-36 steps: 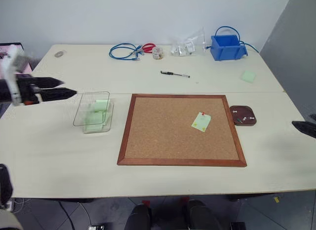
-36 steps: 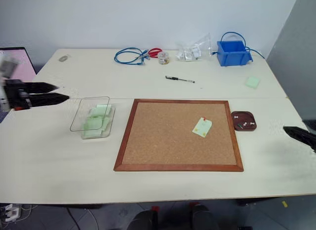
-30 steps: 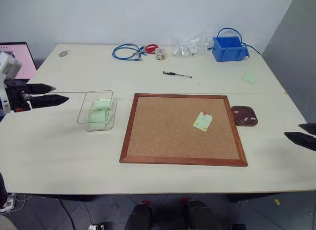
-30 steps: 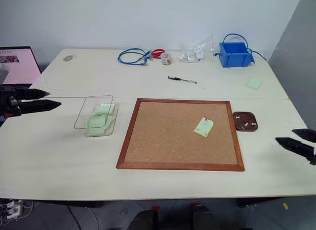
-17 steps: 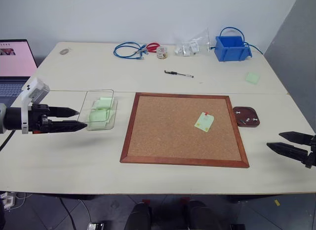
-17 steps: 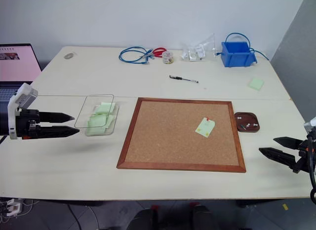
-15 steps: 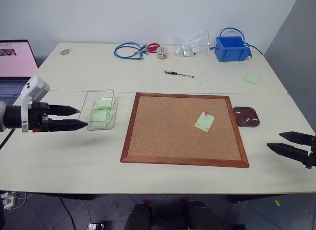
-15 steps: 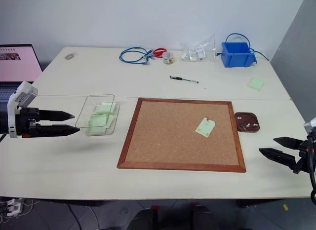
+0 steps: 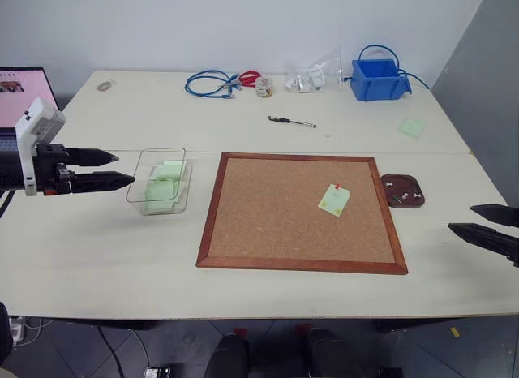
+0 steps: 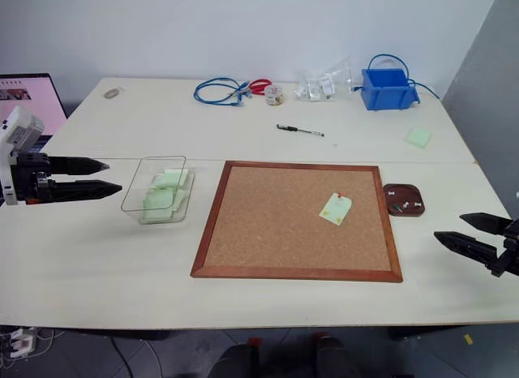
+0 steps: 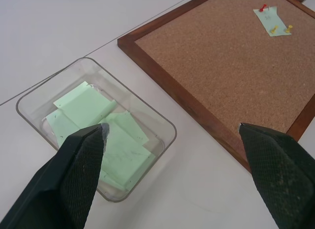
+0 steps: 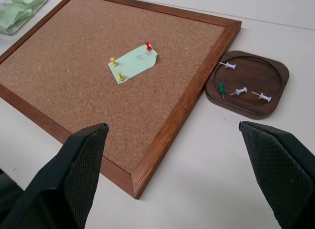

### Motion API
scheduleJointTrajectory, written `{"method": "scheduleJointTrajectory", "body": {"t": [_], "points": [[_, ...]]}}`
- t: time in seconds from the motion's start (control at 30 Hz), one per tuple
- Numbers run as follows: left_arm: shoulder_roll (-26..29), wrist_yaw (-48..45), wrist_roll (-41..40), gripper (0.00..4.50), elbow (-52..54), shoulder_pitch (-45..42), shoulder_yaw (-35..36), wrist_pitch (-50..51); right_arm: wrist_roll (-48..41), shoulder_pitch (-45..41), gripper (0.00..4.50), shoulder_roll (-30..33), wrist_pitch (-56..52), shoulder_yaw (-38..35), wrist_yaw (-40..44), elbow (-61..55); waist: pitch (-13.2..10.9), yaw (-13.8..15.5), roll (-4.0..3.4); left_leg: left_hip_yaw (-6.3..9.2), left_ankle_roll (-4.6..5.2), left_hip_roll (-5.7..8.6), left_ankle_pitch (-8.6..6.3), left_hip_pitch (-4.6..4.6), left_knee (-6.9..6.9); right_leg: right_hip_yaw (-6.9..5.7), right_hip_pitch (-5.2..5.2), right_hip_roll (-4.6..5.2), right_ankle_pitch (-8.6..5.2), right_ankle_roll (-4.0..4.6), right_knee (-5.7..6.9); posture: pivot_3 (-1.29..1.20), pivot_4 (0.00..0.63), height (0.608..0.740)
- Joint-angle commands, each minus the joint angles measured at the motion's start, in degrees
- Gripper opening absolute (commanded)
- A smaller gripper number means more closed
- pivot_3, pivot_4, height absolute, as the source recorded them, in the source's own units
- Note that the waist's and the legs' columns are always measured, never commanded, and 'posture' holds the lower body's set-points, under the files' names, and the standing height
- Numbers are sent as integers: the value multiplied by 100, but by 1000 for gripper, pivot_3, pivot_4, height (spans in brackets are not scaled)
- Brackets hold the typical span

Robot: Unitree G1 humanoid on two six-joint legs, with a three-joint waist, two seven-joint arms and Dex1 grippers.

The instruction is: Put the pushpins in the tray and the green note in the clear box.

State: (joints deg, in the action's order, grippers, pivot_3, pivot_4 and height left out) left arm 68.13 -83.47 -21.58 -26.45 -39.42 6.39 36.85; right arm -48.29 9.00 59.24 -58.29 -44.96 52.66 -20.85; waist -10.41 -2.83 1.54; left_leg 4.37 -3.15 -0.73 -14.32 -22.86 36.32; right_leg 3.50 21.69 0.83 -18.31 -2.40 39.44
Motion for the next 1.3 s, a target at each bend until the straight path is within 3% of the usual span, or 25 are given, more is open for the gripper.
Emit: {"method": "scheduleJointTrajectory", "body": {"t": [0.03, 0.2, 0.23, 0.4, 0.6, 0.7, 0.97, 1.3], "points": [[-423, 464, -91, 4457, 607, -308, -10, 143, -15, -117, 4500, -234, 95, 125, -360, -364, 0, 31, 1, 1, 0, 0, 0, -1, 4, 0, -1, 0, 0, 0, 1, 0, 150, 740], [-1984, 1427, -147, 4457, 1767, -677, -453, 194, 197, -798, 4500, -654, 291, 839, -1245, -570, 0, 124, 1, 10, -1, 4, -1, -11, 65, -3, -15, 16, 5, -10, 24, 0, 150, 740], [-2232, 1490, -131, 4114, 1907, -680, -568, 114, 295, -958, 4500, -722, 368, 994, -1385, -552, -1, 117, 2, 9, -1, 5, -1, -9, 74, -1, -21, 21, 9, -16, 27, 0, 150, 740], [-3195, 1821, 501, 3262, 1985, -485, -1416, -866, 910, -1484, 4500, -968, 945, 2041, -1666, -552, 0, 81, 1, -6, -1, 18, 0, 0, 77, 17, -26, 19, 19, -34, 18, 0, 150, 740], [-4289, 2343, 948, 2086, 1199, -345, -1867, -1738, 1814, -2158, 4500, -1586, 1762, 3020, -2093, 218, 2, 85, 0, -7, -1, 16, 0, -9, 75, 23, -6, 11, 19, -30, 30, 0, 150, 740], [-4775, 2654, 1225, 1508, 596, -322, -2053, -2188, 2180, -2690, 4500, -2232, 2283, 3590, -2246, 833, 2, 85, 0, -13, -1, 21, 0, -4, 77, 26, -6, 16, 19, -30, 35, 0, 150, 740], [-5362, 3195, 1525, 40, -223, -350, -2019, -2665, 2792, -3377, 4500, -2933, 3007, 4094, -2261, 1950, 2, 97, -1, -11, 0, 24, 2, -10, 77, 27, 7, 22, 19, -29, 51, 0, 150, 740], [-5592, 3180, 1958, 6, -715, -326, -2370, -2326, 3140, -3703, 4500, -3214, 3508, 4313, -1931, 2992, 10, 94, -14, -11, 0, 29, 2, -5, 78, 26, 2, 24, 19, -29, 51, 0, 150, 740]]}}
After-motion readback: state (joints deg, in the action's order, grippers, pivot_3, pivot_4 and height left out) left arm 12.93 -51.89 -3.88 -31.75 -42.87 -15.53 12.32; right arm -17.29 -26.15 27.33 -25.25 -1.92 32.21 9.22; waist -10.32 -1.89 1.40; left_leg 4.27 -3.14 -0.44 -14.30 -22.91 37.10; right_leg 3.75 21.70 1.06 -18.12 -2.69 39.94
